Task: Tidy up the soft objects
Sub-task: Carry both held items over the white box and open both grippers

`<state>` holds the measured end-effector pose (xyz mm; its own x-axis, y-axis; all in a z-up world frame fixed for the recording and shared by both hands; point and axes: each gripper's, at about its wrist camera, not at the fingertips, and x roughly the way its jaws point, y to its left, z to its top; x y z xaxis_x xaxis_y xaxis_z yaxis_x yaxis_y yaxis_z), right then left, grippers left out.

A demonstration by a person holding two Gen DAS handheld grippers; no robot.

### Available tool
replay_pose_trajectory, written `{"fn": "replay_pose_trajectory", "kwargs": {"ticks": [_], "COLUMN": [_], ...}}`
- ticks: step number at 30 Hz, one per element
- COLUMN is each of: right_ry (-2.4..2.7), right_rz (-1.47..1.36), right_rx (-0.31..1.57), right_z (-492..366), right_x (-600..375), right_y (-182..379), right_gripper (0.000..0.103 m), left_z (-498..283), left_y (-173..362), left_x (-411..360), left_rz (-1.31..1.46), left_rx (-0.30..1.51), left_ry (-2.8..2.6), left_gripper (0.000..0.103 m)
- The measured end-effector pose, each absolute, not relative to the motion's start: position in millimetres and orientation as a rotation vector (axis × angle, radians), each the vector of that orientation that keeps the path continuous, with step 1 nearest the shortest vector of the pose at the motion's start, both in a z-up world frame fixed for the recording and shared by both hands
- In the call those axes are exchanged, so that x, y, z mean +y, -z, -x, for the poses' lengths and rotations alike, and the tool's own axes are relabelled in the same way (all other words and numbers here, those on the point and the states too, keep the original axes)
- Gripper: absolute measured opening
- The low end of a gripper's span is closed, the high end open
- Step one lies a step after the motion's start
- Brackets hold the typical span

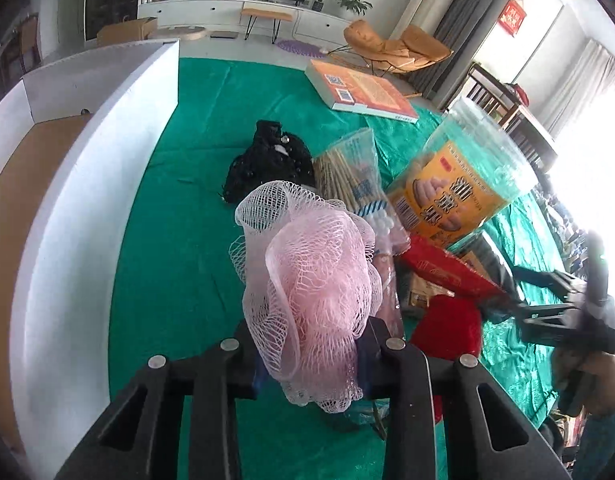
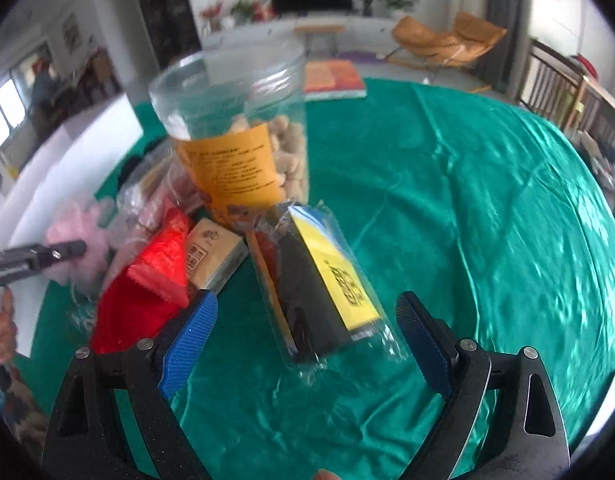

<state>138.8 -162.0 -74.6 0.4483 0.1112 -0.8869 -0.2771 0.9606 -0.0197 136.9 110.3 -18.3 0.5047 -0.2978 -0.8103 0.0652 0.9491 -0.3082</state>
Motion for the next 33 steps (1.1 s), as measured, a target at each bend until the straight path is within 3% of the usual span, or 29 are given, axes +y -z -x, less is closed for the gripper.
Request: {"fn": "replay_pose_trajectory", "kwargs": {"ticks": [2,3,4,7,14,20,25,26,28,29,31,33], "right_ry": [-0.207,-0.155,-0.147,-0.074,0.013,-0.228,-0.598,-0.664,-0.782,-0.833,-0.883,-0.869], "right_rz": [0.243,0.284,0.25,0.053,-0.181,-0.112,-0.167,-0.176,-0.205,-0.236,-0.288,-0.278], "right_rx": [1.195,1.201,1.189,1.164,0.907,0.831,0.855,0.867,0.903,0.928,0.976,0.955], "right_z": [-157.8,-161.5,-162.3,-163.5,-180.0,-167.8,-125.7,-118.2,-106.8,-103.5,-96.5,-88.4], "right_x": [-154.8,-158.4,-169.6,-221.6,-287.4,-199.8,-81.0,-56.0,-11.9,3.7,20.8,11.4], "right_y": [96.5,99.3,94.8,72.0,-28.3,-91.0,-97.5,-93.7,-80.6,-72.5,-56.2,-47.6], "right_gripper": [0.087,0.078,0.06,0.059,0.059,0.059,0.059,0.059,0.061,0.067,0.087,0.087], "left_z": [-134.9,-134.9,-133.5,-132.0,-136.5,-123.7,-83.7,-74.4,-58.7,-50.5,-35.4,-24.8], "left_y": [3.6,-2.7,-8.4,-18.7,-37.3,-65.9,-79.2,-78.5,-72.6,-68.2,-63.6,-58.5], "left_x": [120.0,122.9,126.5,128.7,138.2,189.5,257.3,271.0,293.8,305.1,323.7,334.4], "left_rz": [0.261,0.264,0.265,0.257,0.305,0.308,0.247,0.23,0.189,0.178,0.19,0.232], "left_rx": [0.991,0.977,0.962,0.931,0.885,0.831,0.797,0.793,0.792,0.792,0.759,0.742], "left_ry": [0.225,0.227,0.231,0.244,0.268,0.197,0.008,-0.06,-0.184,-0.25,-0.358,-0.383], "left_gripper": [0.033,0.033,0.033,0.033,0.033,0.033,0.033,0.038,0.067,0.095,0.103,0.103]}}
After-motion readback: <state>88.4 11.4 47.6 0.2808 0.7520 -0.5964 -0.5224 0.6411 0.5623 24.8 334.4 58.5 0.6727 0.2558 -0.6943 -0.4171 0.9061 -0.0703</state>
